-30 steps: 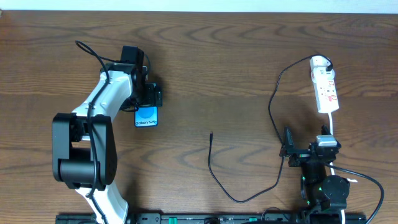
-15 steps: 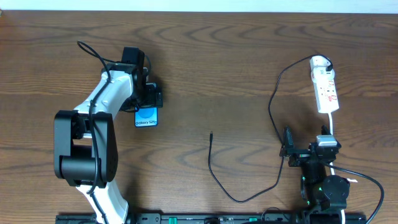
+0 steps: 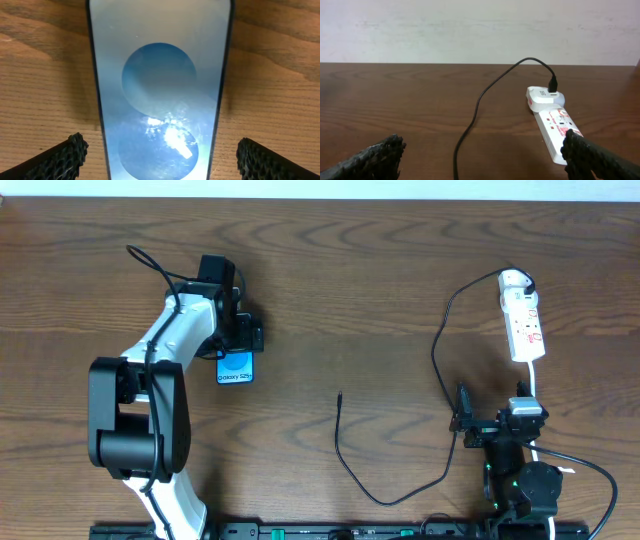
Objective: Plug charger to phone and switch on socket
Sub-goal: 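Lower the open left gripper down onto the phone, then close the left gripper on the phone's long edges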
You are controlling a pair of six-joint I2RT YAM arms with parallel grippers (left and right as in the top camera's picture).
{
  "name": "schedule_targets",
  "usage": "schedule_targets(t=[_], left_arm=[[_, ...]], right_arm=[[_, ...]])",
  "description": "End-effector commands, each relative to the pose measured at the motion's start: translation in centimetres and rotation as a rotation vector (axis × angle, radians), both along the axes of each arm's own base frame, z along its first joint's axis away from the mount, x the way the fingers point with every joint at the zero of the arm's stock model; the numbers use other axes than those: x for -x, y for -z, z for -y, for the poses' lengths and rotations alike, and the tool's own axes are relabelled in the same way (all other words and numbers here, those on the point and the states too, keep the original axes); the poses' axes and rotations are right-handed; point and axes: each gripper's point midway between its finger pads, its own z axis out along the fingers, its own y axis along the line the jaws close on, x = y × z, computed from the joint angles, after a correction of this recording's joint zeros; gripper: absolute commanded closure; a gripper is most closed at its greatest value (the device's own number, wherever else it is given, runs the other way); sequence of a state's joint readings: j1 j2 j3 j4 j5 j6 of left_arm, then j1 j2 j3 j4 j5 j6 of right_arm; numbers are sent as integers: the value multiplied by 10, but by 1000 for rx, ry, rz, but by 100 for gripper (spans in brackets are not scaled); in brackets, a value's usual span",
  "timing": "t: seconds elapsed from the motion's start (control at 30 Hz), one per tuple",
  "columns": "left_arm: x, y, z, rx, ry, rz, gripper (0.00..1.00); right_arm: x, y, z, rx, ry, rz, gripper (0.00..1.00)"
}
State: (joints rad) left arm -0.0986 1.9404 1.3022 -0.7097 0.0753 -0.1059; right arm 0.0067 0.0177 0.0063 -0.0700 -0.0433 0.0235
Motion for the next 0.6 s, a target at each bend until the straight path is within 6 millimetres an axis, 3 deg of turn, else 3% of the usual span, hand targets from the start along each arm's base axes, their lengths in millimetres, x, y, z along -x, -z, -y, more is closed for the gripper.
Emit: schedule_targets(t=[0.0, 0.43, 0.57], left_arm=[[-1, 5, -3, -22, -22, -9, 2], [-3, 5, -1, -12, -21, 1, 2], [-2, 13, -1, -15, -21, -19, 2]], right_arm=[[0, 2, 1, -12, 9, -6, 1], [0, 2, 1, -12, 9, -7, 1], [0, 2, 1, -12, 9, -7, 1]])
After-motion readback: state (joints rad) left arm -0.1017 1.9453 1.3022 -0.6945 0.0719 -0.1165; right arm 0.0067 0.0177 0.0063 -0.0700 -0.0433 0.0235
